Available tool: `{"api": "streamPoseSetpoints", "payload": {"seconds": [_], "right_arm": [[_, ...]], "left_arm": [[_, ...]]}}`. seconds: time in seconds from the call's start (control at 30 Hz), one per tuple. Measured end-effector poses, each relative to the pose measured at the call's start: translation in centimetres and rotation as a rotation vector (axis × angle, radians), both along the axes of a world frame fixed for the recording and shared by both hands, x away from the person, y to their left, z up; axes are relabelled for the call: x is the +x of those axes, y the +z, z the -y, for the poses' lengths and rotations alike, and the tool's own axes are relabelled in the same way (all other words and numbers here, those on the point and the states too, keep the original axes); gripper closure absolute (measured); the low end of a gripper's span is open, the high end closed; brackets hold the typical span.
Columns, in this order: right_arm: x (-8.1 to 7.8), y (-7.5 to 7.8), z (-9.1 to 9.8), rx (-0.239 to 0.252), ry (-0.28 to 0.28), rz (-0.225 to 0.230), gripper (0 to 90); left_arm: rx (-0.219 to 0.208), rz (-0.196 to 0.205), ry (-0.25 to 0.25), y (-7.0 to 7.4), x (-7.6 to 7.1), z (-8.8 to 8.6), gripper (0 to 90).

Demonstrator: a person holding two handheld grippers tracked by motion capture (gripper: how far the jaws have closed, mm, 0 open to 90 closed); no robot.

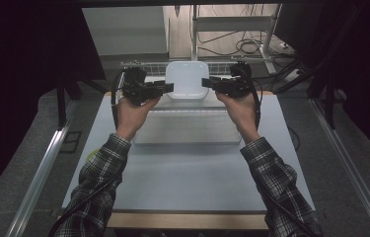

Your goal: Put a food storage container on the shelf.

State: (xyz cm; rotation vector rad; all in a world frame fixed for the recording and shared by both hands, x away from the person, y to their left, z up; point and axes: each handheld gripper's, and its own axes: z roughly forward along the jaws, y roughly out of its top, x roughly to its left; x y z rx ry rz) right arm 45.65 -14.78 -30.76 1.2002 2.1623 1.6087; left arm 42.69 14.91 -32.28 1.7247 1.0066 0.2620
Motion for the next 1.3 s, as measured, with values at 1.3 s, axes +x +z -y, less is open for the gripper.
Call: {"api": "streamPoseSetpoints", "payload": {"seconds": [1.3], "right_arm": [[-0.3,-2.3,0.0,-0.130,-0.047,0.029,86.3]], "left_arm": [[0.133,-0.016,0.104,-1.6,0.6,-0.3,79.5]]}}
